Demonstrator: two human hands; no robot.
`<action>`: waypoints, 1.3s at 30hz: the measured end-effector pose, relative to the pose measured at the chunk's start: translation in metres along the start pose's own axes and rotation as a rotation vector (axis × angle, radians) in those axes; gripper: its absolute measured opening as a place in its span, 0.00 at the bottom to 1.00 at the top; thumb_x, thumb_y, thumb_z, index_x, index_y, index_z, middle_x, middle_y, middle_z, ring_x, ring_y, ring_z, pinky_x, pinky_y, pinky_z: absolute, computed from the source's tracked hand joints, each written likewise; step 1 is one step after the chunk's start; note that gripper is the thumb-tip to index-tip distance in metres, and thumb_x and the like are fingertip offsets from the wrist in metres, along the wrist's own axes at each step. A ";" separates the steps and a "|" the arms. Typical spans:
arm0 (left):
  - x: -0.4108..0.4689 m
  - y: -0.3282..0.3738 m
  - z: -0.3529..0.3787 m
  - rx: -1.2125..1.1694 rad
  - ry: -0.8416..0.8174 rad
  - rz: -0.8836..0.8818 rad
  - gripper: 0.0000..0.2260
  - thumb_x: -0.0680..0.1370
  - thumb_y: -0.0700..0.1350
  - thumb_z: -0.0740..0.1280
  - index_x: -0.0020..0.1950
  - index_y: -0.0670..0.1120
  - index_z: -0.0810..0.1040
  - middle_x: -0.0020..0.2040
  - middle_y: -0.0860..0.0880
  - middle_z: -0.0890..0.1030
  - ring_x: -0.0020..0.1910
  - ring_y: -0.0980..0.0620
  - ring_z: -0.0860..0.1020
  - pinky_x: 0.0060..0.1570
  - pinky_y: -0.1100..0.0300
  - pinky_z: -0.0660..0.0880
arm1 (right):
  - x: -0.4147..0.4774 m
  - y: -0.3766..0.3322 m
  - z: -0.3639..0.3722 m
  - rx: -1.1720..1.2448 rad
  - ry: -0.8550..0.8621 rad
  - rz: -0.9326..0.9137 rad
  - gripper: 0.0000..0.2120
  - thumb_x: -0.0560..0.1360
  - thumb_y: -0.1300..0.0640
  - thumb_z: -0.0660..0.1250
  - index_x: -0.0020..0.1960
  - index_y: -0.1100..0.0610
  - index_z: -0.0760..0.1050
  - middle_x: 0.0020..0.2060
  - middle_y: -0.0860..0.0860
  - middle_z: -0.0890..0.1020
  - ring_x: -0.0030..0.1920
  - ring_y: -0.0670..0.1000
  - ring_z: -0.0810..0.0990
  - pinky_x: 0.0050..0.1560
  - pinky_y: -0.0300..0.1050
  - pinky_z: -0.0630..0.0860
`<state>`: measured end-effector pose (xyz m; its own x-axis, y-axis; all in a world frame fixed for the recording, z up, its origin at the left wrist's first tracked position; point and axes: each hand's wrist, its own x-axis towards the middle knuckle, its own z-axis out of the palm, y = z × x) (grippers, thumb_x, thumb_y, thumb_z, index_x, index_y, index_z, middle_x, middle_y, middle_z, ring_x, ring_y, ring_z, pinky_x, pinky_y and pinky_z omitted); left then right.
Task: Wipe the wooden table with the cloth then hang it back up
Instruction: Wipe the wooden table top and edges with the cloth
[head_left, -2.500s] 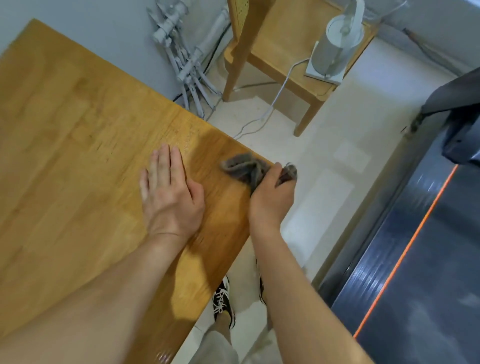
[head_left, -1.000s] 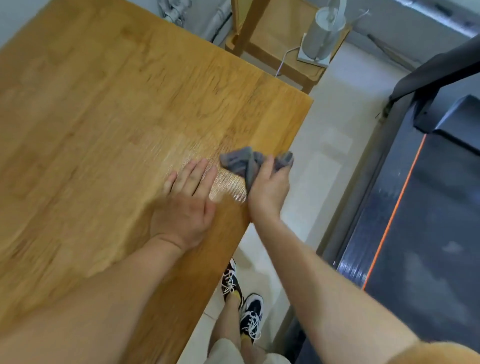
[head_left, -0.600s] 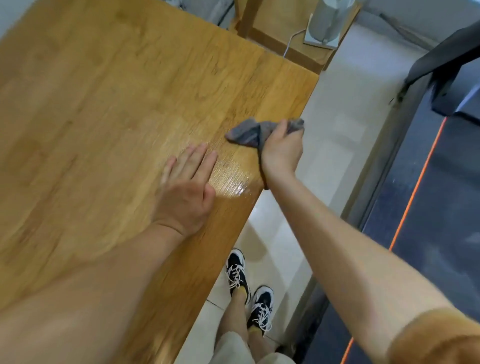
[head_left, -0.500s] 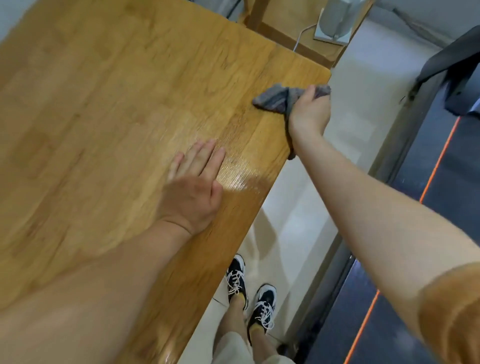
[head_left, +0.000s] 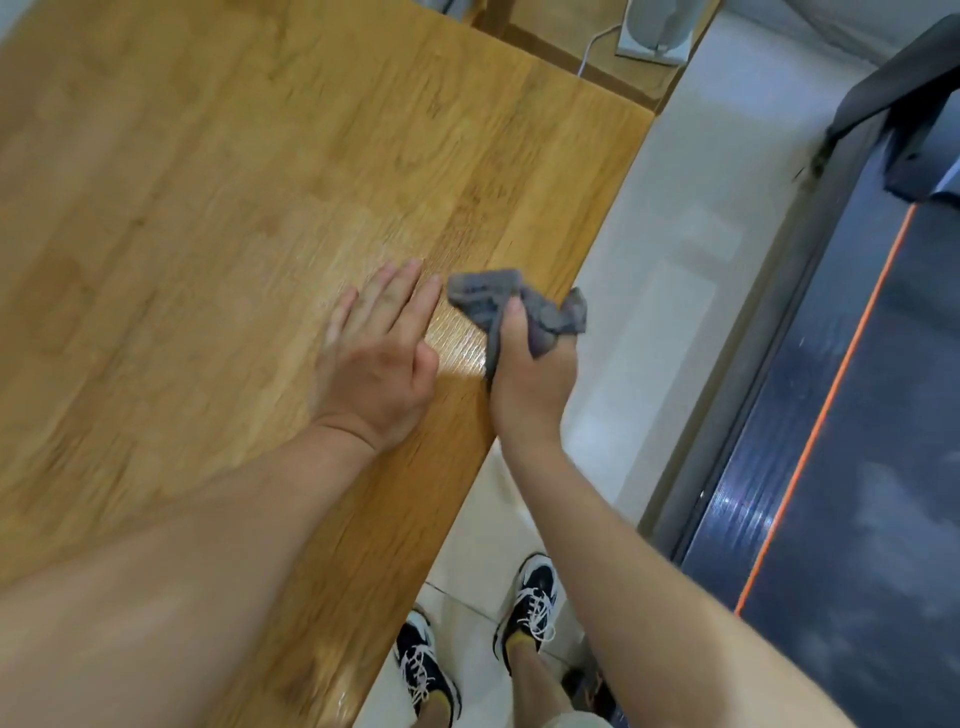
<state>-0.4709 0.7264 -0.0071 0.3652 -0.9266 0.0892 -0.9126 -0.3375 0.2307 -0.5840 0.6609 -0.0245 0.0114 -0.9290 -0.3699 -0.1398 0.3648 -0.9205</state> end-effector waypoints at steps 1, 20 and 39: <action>0.000 -0.001 0.000 -0.007 0.006 0.002 0.25 0.74 0.44 0.54 0.72 0.46 0.67 0.73 0.46 0.67 0.73 0.48 0.62 0.71 0.48 0.54 | -0.034 0.013 -0.003 -0.011 -0.036 -0.008 0.16 0.74 0.43 0.65 0.59 0.46 0.75 0.51 0.48 0.82 0.54 0.45 0.80 0.60 0.50 0.76; -0.002 -0.007 -0.001 -0.116 -0.023 -0.001 0.23 0.77 0.47 0.53 0.73 0.48 0.67 0.74 0.48 0.65 0.75 0.51 0.59 0.74 0.50 0.51 | -0.032 0.008 0.009 -0.136 0.088 -0.080 0.05 0.81 0.54 0.60 0.46 0.47 0.68 0.42 0.48 0.76 0.44 0.45 0.74 0.40 0.26 0.66; -0.305 -0.099 -0.055 -0.028 -0.171 -0.054 0.25 0.76 0.43 0.55 0.74 0.44 0.64 0.73 0.45 0.66 0.73 0.46 0.63 0.71 0.45 0.58 | -0.153 0.051 0.012 -0.340 0.158 0.035 0.18 0.82 0.48 0.54 0.53 0.61 0.73 0.45 0.53 0.80 0.46 0.52 0.79 0.41 0.40 0.66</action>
<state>-0.4815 1.0516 -0.0043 0.3752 -0.9226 -0.0897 -0.8859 -0.3854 0.2582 -0.5813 0.8226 -0.0166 -0.1488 -0.9241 -0.3521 -0.4587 0.3799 -0.8033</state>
